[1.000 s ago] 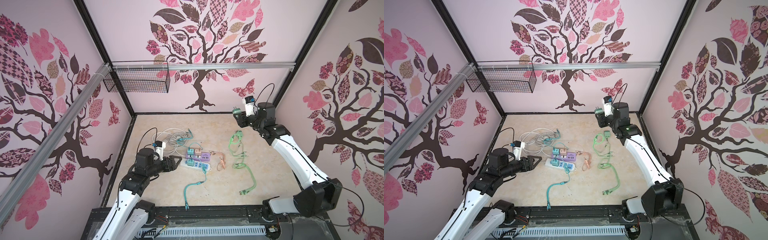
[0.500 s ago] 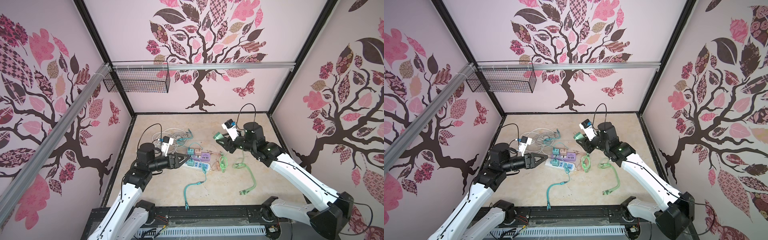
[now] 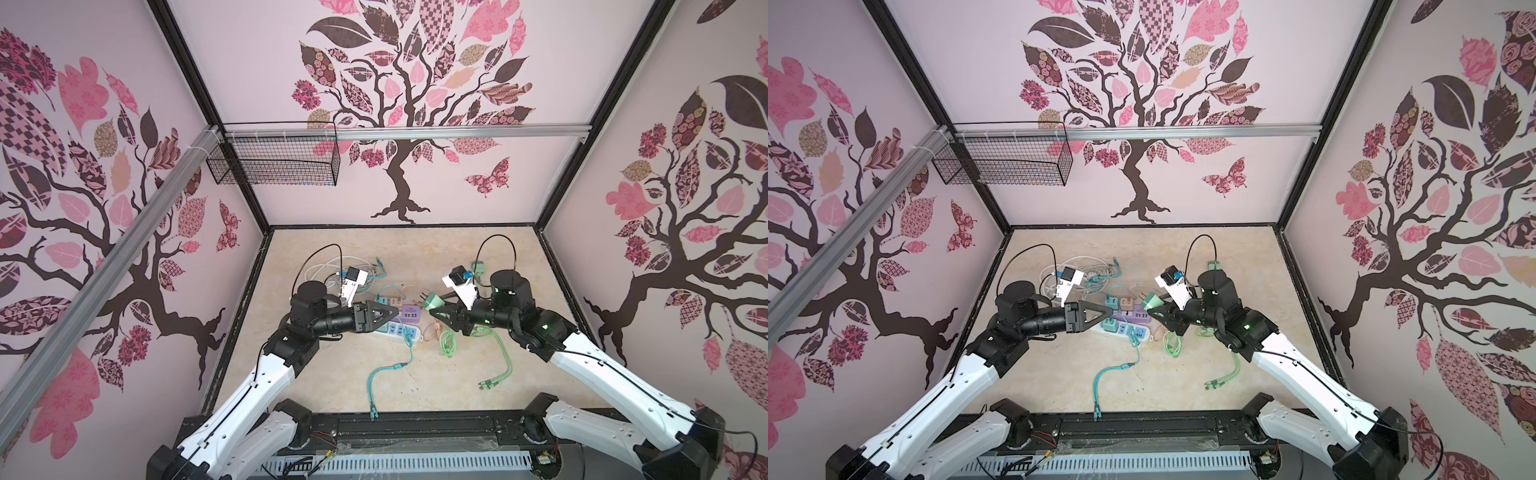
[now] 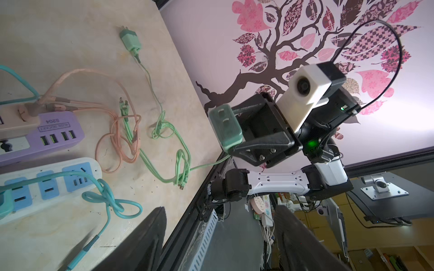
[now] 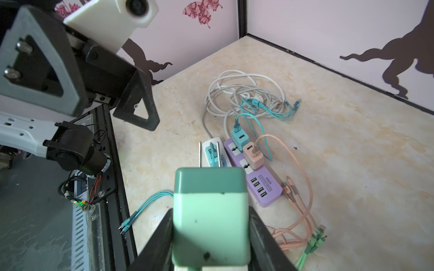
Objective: Insert the plug
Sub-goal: 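Bring the mint-green charger toward the left gripper while the left gripper reaches to meet it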
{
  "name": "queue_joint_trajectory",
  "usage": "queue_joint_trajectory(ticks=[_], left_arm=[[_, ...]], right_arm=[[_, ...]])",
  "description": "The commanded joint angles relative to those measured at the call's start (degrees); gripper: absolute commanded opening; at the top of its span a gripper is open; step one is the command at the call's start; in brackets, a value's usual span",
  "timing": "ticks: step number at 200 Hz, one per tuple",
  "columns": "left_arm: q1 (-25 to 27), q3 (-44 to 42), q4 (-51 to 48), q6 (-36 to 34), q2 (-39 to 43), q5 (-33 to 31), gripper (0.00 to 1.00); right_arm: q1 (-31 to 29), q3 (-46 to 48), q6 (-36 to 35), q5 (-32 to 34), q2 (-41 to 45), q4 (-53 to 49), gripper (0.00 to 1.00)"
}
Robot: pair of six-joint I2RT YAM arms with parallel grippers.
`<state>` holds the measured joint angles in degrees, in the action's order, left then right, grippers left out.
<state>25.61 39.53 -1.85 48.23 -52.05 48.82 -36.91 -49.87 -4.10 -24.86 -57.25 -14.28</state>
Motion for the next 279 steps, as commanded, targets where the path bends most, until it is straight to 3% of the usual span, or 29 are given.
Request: queue_joint_trajectory(ticks=[1,80,279], left_arm=[[0.58,1.15,5.54,3.4,-0.91,-0.74,0.75],[9.49,5.74,5.19,2.42,-8.91,-4.15,0.71],[10.19,10.48,3.63,3.8,-16.4,-1.27,0.52]], right_arm=[[-1.67,-0.32,0.06,1.39,0.83,1.0,0.24],[-5.93,-3.64,-3.49,6.42,-2.31,-2.19,0.22],[-8.79,-3.4,-5.46,9.53,-2.69,-1.88,0.21]])
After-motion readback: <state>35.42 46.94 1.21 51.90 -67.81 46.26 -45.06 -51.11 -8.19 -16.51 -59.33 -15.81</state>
